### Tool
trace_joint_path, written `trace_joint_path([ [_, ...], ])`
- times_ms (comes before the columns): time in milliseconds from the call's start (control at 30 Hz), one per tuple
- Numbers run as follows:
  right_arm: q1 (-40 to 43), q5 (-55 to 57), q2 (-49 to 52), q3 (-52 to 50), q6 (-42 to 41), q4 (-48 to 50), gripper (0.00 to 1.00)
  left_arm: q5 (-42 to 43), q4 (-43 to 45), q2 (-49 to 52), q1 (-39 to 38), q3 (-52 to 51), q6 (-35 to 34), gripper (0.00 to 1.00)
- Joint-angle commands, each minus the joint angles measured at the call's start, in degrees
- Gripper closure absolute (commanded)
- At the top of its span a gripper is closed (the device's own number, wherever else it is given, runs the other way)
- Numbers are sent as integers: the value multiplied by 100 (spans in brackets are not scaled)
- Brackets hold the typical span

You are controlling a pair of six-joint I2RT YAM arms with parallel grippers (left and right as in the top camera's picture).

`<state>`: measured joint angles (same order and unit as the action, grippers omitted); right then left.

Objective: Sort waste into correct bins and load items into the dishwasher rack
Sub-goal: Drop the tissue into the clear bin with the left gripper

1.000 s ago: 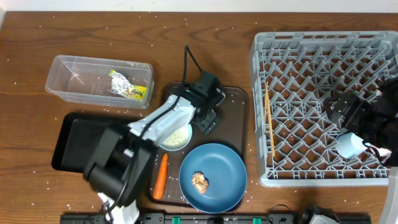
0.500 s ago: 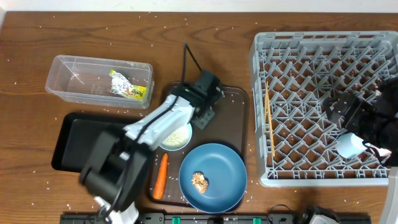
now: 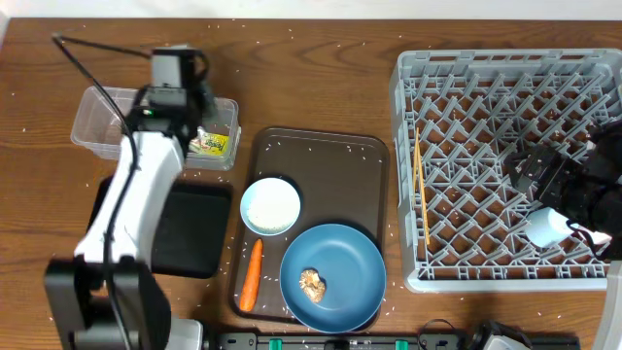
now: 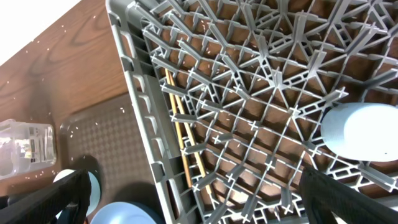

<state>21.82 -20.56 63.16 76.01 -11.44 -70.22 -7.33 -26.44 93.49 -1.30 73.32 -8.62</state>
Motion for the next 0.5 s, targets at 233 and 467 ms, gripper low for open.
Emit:
trace_joint_path([
  [233, -48, 20, -15, 37, 101, -92, 1, 1537, -328, -170, 308, -9, -26, 28],
  [467, -48, 20, -15, 37, 101, -74, 1, 2083, -1655, -1119, -356, -11, 238, 27],
])
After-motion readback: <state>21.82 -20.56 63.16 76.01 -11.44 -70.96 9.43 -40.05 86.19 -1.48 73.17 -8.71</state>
